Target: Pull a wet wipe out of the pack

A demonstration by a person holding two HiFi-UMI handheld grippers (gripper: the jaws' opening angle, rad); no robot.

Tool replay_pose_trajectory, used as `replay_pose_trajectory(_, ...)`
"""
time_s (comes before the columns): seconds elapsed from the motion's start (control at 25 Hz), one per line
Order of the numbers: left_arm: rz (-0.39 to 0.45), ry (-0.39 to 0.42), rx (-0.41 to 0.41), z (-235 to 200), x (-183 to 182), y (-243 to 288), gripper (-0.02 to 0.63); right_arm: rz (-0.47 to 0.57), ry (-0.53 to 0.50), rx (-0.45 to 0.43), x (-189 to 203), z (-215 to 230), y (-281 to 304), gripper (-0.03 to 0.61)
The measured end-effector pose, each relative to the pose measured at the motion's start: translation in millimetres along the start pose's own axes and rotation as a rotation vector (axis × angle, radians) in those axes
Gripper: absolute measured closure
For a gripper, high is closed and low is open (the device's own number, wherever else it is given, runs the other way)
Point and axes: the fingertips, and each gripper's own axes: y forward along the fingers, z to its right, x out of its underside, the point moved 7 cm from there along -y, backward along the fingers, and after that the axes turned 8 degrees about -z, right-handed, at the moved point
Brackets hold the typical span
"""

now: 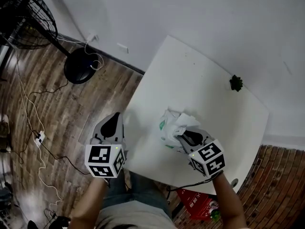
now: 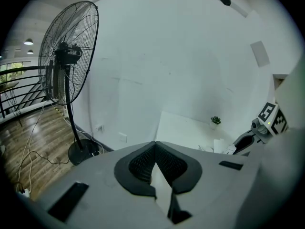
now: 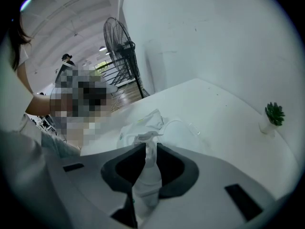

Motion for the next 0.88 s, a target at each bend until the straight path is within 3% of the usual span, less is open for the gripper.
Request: replay_pose_trajectory(0.88,-0.002,-0.012,-0.022,-16,-6,-1,0.614,-0.045,0.033,-0.024,-2,2,7,0.571)
